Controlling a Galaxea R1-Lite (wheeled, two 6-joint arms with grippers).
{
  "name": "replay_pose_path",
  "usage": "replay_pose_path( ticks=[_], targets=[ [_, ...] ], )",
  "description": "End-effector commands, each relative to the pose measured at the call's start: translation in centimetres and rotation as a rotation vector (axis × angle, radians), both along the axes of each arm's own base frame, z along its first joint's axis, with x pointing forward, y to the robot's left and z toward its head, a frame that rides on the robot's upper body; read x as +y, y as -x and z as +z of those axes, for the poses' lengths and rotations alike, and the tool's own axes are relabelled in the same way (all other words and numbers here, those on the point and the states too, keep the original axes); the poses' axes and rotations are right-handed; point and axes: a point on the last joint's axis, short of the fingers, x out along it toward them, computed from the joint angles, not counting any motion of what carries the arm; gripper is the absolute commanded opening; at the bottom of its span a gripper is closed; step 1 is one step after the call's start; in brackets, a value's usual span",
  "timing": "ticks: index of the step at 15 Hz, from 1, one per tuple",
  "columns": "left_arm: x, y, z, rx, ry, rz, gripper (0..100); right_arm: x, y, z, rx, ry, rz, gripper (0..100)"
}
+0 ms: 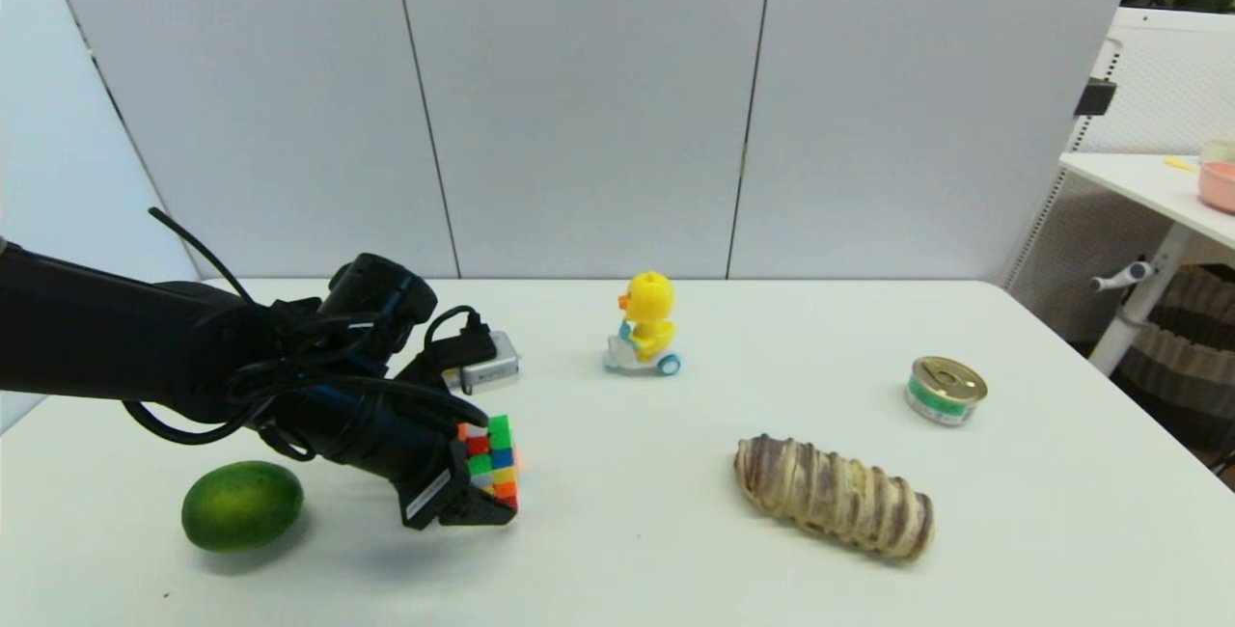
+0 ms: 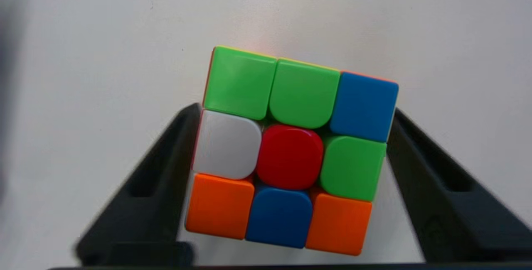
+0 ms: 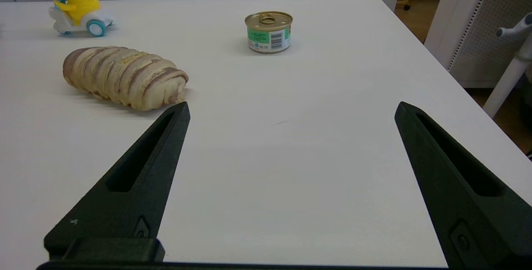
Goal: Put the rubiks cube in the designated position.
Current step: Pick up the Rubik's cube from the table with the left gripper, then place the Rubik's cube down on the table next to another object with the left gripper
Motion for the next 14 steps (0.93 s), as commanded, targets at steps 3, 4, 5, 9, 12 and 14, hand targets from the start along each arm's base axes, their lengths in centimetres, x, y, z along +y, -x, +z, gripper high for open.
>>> replay_pose_path(
  ticks=[3, 4, 5, 9, 12, 14],
  targets=[
    [0.1, -0.1, -0.3, 0.0, -0.01, -0.017, 0, 0.0, 0.0, 0.0, 0.002, 0.0, 0.0, 100],
    [0.1, -0.1, -0.3, 0.0, -0.012, -0.018, 0, 0.0, 0.0, 0.0, 0.004, 0.0, 0.0, 100],
    [0.1, -0.1, -0.3, 0.0, -0.012, -0.018, 0, 0.0, 0.0, 0.0, 0.001, 0.0, 0.0, 100],
    [0.1, -0.4, 3.0, -0.13, 0.027, -0.007, 0, 0.0, 0.0, 0.0, 0.001, 0.0, 0.0, 100],
    [1.2, -1.0, 8.3, -0.335, 0.028, 0.121, 0, 0.0, 0.0, 0.0, 0.001, 0.0, 0.0, 100],
    [3.9, -1.1, 11.7, -0.434, 0.053, 0.268, 0, 0.0, 0.0, 0.0, 0.001, 0.0, 0.0, 100]
  ],
)
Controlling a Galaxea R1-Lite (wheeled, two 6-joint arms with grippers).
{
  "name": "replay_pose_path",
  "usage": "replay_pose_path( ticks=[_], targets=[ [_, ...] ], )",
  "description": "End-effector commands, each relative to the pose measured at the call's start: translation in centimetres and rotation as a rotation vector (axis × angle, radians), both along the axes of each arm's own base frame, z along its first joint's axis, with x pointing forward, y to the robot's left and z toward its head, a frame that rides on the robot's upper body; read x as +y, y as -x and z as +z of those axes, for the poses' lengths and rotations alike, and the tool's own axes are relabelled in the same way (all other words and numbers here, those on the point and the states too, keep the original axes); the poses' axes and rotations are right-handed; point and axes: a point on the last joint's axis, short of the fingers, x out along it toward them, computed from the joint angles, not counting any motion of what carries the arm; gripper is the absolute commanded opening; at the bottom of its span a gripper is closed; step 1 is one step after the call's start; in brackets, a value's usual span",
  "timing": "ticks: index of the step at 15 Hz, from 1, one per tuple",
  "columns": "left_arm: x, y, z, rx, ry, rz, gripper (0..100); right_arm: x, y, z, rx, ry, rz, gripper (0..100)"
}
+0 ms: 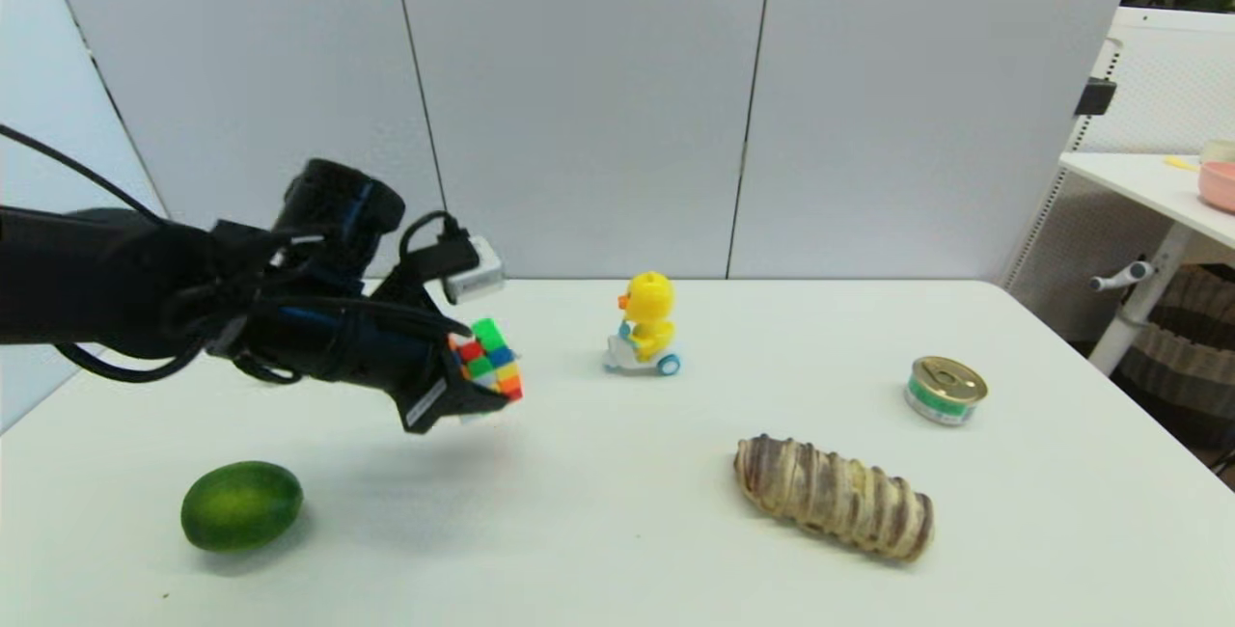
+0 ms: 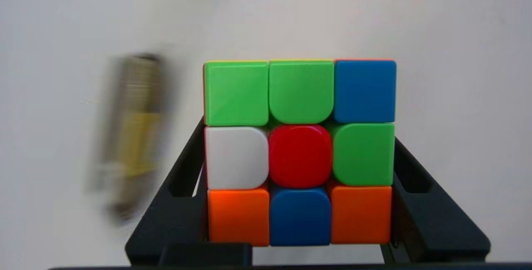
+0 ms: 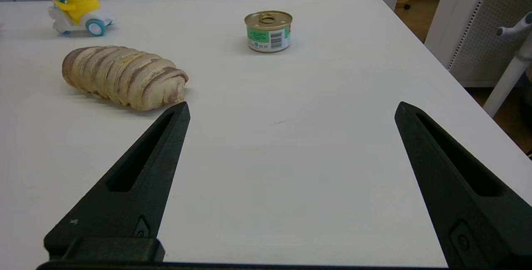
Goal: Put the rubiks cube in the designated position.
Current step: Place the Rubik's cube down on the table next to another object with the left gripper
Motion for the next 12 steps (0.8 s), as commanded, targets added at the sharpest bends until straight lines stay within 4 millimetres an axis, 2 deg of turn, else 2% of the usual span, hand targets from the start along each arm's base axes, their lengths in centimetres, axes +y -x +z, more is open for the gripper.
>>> replay_pose_path(
  ticks=[1, 4, 7, 10, 12],
  targets=[
    [5.1, 0.1, 6.7, -0.211, 0.065, 0.244, 0, 0.0, 0.0, 0.0, 0.001, 0.0, 0.0, 100],
    [10.5, -0.5, 7.3, -0.231, 0.064, 0.438, 0, 0.0, 0.0, 0.0, 0.0, 0.0, 0.0, 100],
    [16.7, -1.0, 6.6, -0.22, 0.038, 0.652, 0, 0.0, 0.0, 0.0, 0.0, 0.0, 0.0, 100],
    [22.0, -2.1, 4.7, -0.211, 0.021, 0.811, 0, 0.0, 0.0, 0.0, 0.0, 0.0, 0.0, 100],
    [24.6, -3.5, 2.8, -0.206, 0.028, 0.881, 0, 0.0, 0.0, 0.0, 0.0, 0.0, 0.0, 100]
  ],
)
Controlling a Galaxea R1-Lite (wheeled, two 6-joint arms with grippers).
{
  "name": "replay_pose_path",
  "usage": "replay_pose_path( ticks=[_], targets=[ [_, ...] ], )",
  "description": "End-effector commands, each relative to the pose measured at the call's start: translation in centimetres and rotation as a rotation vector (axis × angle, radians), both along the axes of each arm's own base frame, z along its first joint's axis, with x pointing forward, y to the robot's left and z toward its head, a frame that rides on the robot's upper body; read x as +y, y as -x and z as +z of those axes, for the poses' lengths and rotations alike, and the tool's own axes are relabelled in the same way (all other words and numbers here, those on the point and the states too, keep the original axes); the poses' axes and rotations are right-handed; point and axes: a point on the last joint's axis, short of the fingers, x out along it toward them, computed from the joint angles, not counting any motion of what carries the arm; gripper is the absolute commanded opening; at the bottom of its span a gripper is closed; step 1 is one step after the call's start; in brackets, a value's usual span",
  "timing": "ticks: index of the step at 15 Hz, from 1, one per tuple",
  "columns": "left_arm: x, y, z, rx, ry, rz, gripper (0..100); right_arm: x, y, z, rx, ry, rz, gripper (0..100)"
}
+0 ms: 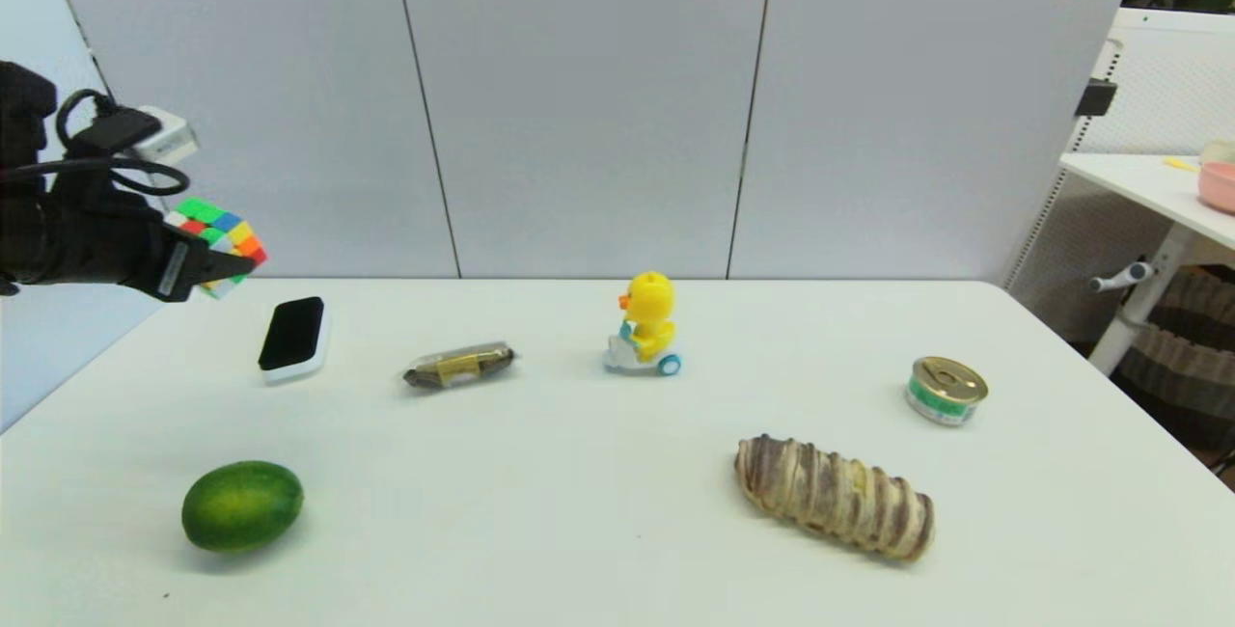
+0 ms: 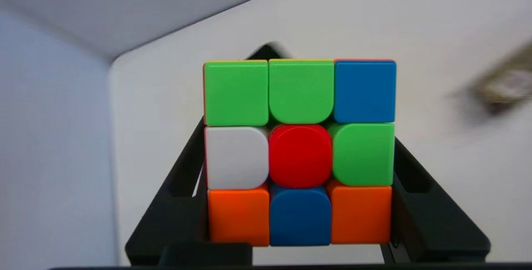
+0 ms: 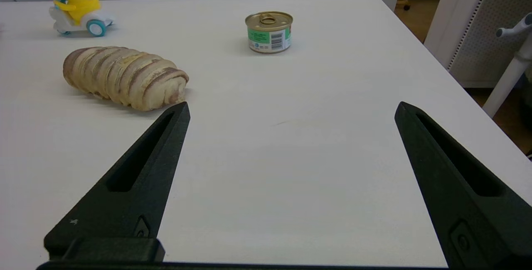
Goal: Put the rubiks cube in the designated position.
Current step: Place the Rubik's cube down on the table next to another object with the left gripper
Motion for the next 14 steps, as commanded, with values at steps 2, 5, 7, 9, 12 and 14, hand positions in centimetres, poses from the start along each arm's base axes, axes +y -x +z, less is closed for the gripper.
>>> replay_pose_path(
  ticks=[2, 5, 7, 9, 12, 14],
  targets=[
    [6.0, -3.7, -5.7, 0.069, 0.077, 0.17, 0, 0.0, 0.0, 0.0, 0.0, 0.0, 0.0, 100],
    [6.9, -5.8, -7.7, 0.08, 0.102, 0.17, 0, 0.0, 0.0, 0.0, 0.0, 0.0, 0.0, 100],
    [7.4, -7.1, -8.9, 0.096, 0.11, 0.17, 0, 0.0, 0.0, 0.0, 0.002, 0.0, 0.0, 100],
    [7.9, -8.3, -9.9, 0.105, 0.113, 0.172, 0, 0.0, 0.0, 0.0, 0.002, 0.0, 0.0, 100],
    [8.3, -9.4, -11.1, 0.119, 0.144, 0.189, 0, 0.0, 0.0, 0.0, 0.003, 0.0, 0.0, 100],
    [8.3, -9.5, -11.6, 0.129, 0.15, 0.191, 0, 0.0, 0.0, 0.0, 0.0, 0.0, 0.0, 100]
  ],
)
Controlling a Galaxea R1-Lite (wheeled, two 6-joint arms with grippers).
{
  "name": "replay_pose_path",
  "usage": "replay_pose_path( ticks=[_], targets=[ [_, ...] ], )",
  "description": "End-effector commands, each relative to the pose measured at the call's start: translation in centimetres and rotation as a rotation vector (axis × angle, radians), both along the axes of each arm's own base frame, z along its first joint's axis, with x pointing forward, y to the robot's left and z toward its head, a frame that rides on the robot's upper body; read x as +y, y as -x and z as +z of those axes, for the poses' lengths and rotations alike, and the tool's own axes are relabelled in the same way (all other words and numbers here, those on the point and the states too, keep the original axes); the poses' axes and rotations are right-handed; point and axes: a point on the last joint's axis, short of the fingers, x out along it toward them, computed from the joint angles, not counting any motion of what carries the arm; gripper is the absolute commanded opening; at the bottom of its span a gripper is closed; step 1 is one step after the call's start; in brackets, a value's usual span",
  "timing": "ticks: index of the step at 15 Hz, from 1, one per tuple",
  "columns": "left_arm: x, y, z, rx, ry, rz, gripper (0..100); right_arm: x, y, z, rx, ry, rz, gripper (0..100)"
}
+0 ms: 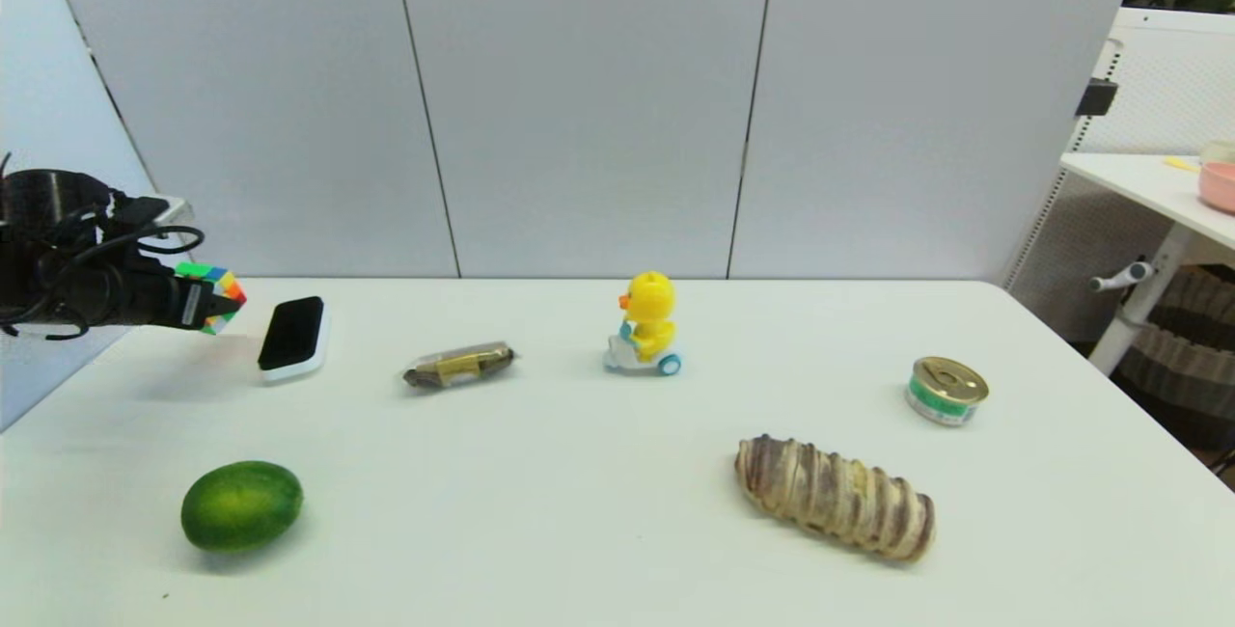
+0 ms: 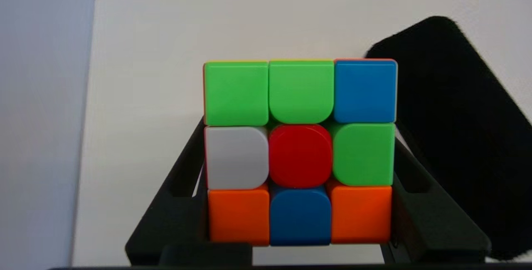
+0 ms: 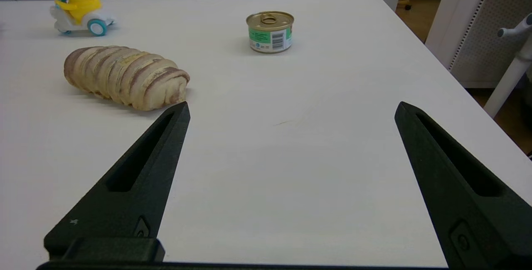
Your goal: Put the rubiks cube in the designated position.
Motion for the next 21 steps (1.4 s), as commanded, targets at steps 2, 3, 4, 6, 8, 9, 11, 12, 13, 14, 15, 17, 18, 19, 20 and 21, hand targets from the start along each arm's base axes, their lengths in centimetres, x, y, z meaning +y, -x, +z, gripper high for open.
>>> replay_pose_path(
  ticks=[2, 3, 4, 6, 8, 9, 11, 12, 13, 14, 15, 17, 18, 19, 20, 21],
  targets=[
    [0.2, -0.9, -2.2, 0.046, 0.025, -0.001, 0, 0.0, 0.0, 0.0, 0.0, 0.0, 0.0, 100],
    [0.2, -0.9, -2.3, 0.046, 0.028, -0.006, 0, 0.0, 0.0, 0.0, 0.001, 0.0, 0.0, 100],
    [0.2, -1.0, -2.4, 0.048, 0.031, -0.009, 0, 0.0, 0.0, 0.0, 0.001, 0.0, 0.0, 100],
    [0.2, -1.0, -2.6, 0.051, 0.042, -0.021, 0, 0.0, 0.0, 0.0, 0.0, 0.0, 0.0, 100],
    [0.1, -1.0, -2.7, 0.052, 0.045, -0.023, 100, 0.0, 0.0, 0.0, 0.001, 0.0, 0.0, 100],
    [0.1, -1.0, -2.6, 0.051, 0.044, -0.023, 100, 0.0, 0.0, 0.0, 0.001, 0.0, 0.0, 100],
    [0.1, -1.0, -2.6, 0.05, 0.042, -0.023, 100, 0.0, 0.0, 0.0, 0.0, 0.0, 0.0, 100],
    [0.2, -1.0, -2.4, 0.043, 0.039, -0.023, 100, 0.0, 0.0, 0.0, 0.0, 0.0, 0.0, 100],
    [0.2, -1.0, -1.7, 0.023, 0.03, -0.024, 100, 0.0, 0.0, 0.0, 0.0, 0.0, 0.0, 100],
    [0.2, -1.0, 0.2, -0.032, 0.005, -0.026, 100, 0.0, 0.0, 0.0, 0.0, 0.0, 0.0, 100],
    [0.0, -0.6, 2.7, -0.098, -0.023, -0.029, 100, 0.0, 0.0, 0.0, 0.001, 0.0, 0.0, 100],
    [-1.0, 1.8, 9.4, -0.263, -0.091, -0.027, 100, 0.0, 0.0, 0.0, 0.0, 0.0, 0.0, 100],
    [-1.6, 3.2, 11.7, -0.318, -0.111, -0.025, 100, 0.0, 0.0, 0.0, 0.001, 0.0, 0.0, 100],
    [-2.3, 5.1, 14.0, -0.369, -0.132, -0.026, 100, 0.0, 0.0, 0.0, 0.0, 0.0, 0.0, 100],
    [-3.1, 7.0, 15.7, -0.409, -0.138, -0.021, 100, 0.0, 0.0, 0.0, 0.0, 0.0, 0.0, 100],
    [-4.0, 9.1, 17.4, -0.457, -0.149, -0.022, 100, 0.0, 0.0, 0.0, 0.001, 0.0, 0.0, 100]
  ],
)
